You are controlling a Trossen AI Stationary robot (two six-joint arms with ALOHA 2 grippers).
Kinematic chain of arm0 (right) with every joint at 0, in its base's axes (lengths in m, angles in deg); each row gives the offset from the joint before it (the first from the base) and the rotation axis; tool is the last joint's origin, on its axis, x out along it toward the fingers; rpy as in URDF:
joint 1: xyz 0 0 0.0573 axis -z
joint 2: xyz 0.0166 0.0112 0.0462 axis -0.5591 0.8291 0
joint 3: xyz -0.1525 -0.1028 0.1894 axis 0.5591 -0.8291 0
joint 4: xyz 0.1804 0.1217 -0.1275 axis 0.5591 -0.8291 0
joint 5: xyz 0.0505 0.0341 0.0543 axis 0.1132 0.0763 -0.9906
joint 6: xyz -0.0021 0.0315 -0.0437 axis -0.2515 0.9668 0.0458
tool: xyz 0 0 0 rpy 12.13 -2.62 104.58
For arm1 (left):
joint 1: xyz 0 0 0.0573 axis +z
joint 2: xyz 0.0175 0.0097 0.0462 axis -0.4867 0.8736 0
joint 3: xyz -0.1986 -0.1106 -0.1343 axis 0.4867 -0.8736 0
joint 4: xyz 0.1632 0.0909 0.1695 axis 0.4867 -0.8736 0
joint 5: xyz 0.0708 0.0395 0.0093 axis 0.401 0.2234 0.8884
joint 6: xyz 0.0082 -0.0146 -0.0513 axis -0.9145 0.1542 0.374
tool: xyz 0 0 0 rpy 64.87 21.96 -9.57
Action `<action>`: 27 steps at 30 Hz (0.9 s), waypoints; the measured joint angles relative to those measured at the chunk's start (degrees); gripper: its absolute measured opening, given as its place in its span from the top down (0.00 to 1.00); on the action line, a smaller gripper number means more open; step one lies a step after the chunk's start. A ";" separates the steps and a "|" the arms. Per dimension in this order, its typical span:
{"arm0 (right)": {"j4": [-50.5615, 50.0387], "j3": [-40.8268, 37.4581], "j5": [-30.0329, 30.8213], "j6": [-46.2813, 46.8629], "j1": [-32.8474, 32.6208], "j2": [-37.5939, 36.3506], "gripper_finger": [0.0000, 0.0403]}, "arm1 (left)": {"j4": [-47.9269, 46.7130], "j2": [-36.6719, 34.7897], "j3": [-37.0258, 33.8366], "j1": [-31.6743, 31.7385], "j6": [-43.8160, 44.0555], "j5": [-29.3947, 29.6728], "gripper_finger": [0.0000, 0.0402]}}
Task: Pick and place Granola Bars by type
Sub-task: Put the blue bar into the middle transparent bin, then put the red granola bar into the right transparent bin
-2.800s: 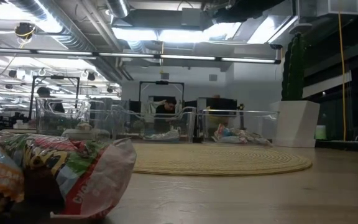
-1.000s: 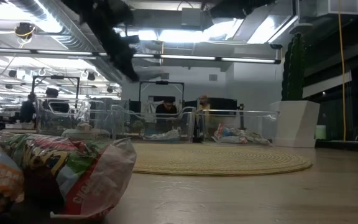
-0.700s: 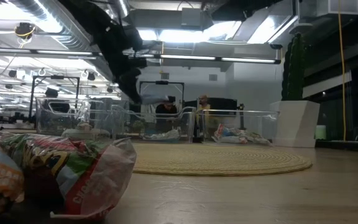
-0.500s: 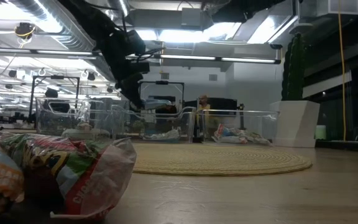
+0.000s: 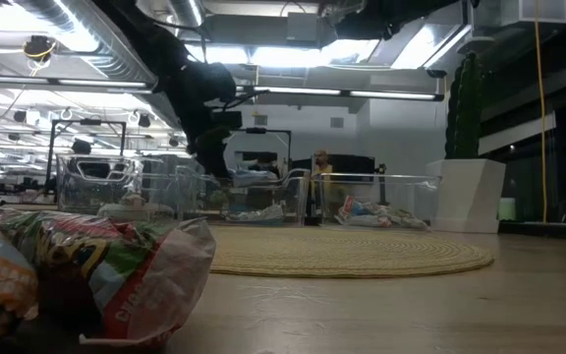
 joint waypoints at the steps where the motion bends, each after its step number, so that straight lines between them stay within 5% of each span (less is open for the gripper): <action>1: 0.00 0.00 0.00 -0.02 0.00 0.00 0.67 | -0.02 0.36 0.00 0.00 -0.29 -0.13 0.95; 15: -0.02 0.00 -0.02 1.37 0.00 0.00 0.67 | 1.24 3.33 0.00 -0.31 -1.42 -0.65 0.94; 27: -0.44 0.07 -0.02 1.40 0.00 0.00 0.67 | -2.11 2.17 2.78 -1.16 -0.88 -0.56 0.70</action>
